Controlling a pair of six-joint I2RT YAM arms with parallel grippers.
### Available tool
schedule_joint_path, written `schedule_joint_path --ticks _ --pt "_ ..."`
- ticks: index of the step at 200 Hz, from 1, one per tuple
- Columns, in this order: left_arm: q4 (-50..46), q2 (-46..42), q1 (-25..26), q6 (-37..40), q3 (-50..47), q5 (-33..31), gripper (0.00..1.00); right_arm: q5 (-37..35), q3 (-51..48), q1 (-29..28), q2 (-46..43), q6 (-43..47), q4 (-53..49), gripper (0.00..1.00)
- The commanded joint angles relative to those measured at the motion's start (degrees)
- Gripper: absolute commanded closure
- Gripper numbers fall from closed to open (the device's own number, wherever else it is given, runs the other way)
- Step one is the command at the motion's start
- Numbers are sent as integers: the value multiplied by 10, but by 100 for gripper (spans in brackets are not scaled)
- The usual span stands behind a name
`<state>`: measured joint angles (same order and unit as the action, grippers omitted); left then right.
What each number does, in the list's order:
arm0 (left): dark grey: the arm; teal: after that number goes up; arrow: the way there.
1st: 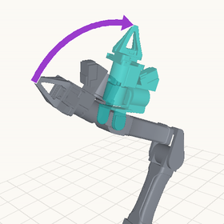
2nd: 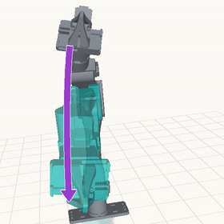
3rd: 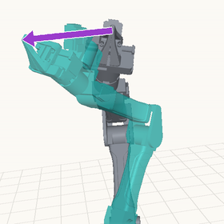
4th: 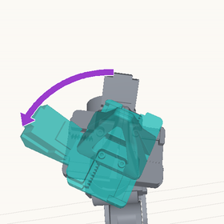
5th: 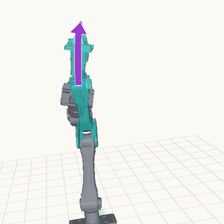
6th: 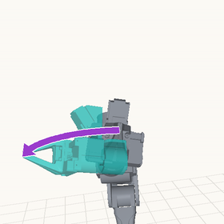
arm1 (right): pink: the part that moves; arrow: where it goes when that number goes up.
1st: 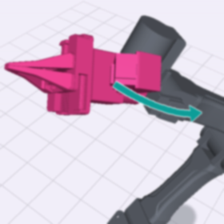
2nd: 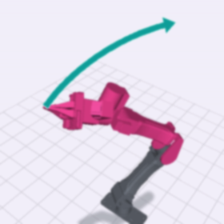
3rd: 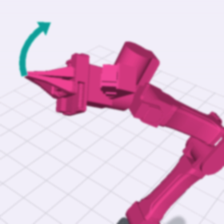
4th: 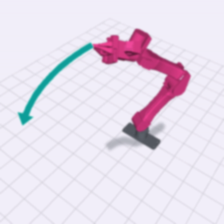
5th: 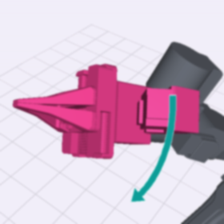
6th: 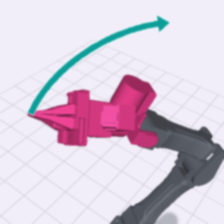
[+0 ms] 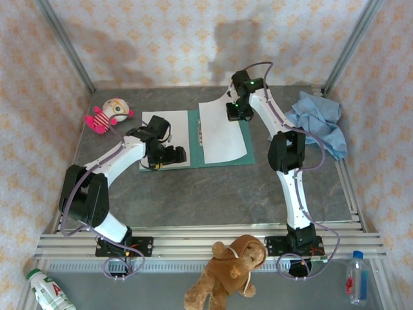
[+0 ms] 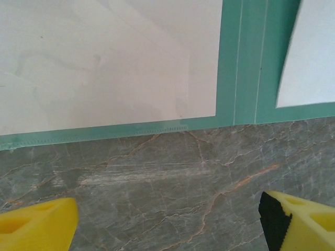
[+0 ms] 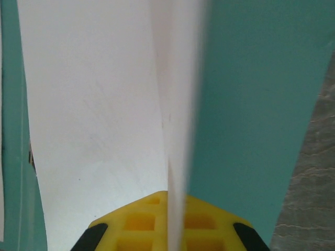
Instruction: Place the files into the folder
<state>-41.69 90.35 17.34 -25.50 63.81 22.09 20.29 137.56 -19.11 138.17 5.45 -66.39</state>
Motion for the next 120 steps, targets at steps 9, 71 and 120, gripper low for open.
schedule_joint_path --ticks 9,71,120 --pt "0 18 -3 8 18 9 10 -9 -4 10 -13 2 10 100" --pt "-3 18 -2 5 23 5 10 32 -27 13 -11 3 42 100" --pt "-5 15 -3 4 18 8 10 27 -105 13 -70 20 93 100"
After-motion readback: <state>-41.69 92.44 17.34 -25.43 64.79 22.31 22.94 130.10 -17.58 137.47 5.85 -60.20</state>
